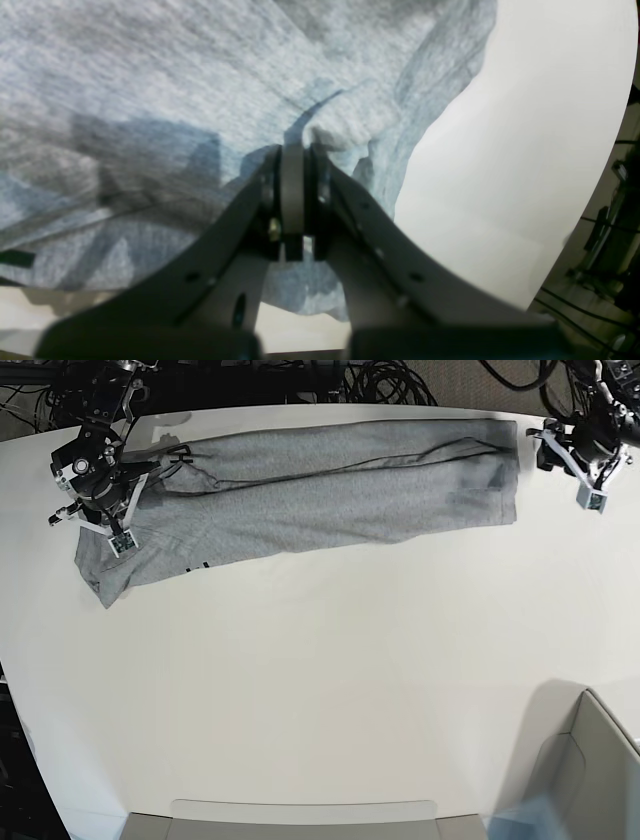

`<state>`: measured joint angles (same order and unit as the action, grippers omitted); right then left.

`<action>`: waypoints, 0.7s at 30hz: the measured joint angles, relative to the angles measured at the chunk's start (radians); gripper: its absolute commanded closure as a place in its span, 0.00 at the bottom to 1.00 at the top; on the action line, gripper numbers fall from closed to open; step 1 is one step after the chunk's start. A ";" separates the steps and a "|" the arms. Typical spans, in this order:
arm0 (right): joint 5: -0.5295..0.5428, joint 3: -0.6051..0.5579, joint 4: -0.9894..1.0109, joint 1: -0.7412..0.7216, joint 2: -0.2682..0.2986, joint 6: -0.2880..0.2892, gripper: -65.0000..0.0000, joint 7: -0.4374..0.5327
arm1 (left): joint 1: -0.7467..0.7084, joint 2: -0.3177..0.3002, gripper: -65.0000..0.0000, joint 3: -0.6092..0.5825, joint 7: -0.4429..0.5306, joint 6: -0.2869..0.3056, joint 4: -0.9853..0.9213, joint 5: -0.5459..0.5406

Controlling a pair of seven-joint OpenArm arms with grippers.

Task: Fold the T-shirt properly
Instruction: 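Regrasp the folded shirt ends with both grippers and pull them taut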

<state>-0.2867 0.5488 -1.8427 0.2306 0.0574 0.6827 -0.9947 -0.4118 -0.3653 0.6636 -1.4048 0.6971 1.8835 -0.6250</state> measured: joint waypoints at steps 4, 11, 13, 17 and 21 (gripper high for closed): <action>0.000 -0.037 0.000 0.002 0.002 0.000 1.00 0.000 | 0.055 0.000 0.53 0.016 0.021 0.000 0.001 -0.006; 0.000 -0.037 0.000 0.001 0.001 0.000 1.00 0.000 | 0.043 0.080 0.53 0.000 -0.003 0.000 0.001 -0.002; -0.001 -0.037 0.000 0.002 0.000 0.000 1.00 0.000 | 0.044 0.080 0.53 -0.028 0.000 0.000 0.001 0.002; -0.001 -0.038 0.000 0.000 0.000 0.000 1.00 0.000 | 0.033 0.106 0.53 -0.047 0.014 0.000 0.002 -0.006; -0.003 -0.061 0.000 0.001 0.001 0.000 1.00 0.000 | 0.027 0.116 0.53 -0.082 -0.002 0.000 0.001 0.008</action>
<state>-0.2901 0.4881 -1.8427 0.2314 0.0582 0.6827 -0.9951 -0.3851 -0.2497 0.5816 -1.4063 0.6968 1.8847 -0.6170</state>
